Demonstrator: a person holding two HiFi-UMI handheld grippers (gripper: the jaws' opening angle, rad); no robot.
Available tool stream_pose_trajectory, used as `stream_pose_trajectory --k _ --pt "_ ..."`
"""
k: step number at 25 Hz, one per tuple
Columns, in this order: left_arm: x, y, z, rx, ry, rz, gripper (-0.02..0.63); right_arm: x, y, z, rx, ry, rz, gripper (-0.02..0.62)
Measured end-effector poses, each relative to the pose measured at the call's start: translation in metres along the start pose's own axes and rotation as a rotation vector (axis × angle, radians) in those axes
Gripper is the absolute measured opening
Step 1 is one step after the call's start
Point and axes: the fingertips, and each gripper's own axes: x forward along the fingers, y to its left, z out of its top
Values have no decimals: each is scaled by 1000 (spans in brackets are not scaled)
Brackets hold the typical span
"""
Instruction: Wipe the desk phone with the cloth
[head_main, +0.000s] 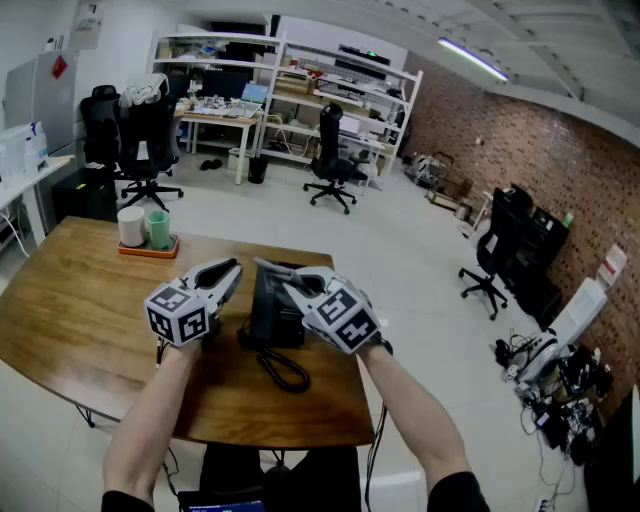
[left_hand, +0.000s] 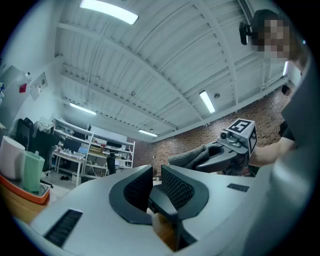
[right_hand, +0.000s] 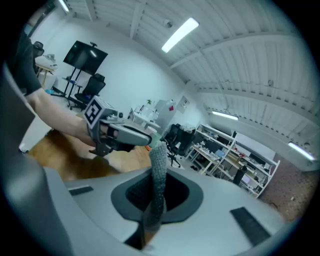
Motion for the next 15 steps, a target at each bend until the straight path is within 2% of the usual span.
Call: stream_pose_trajectory --k 3,6,10,13,15 --pt "7 14 -13 16 21 -4 40 52 -26 -13 -5 58 -62 25" --pt "3 18 -17 90 28 -20 35 97 -45 -15 0 73 -125 25" --pt "-1 10 -14 133 36 -43 35 125 -59 -30 -27 107 -194 25" --pt "-4 16 -11 103 24 -24 35 123 -42 -31 -113 127 -163 25" --pt "-6 22 -8 73 11 -10 34 115 -16 -29 -189 141 -83 25"
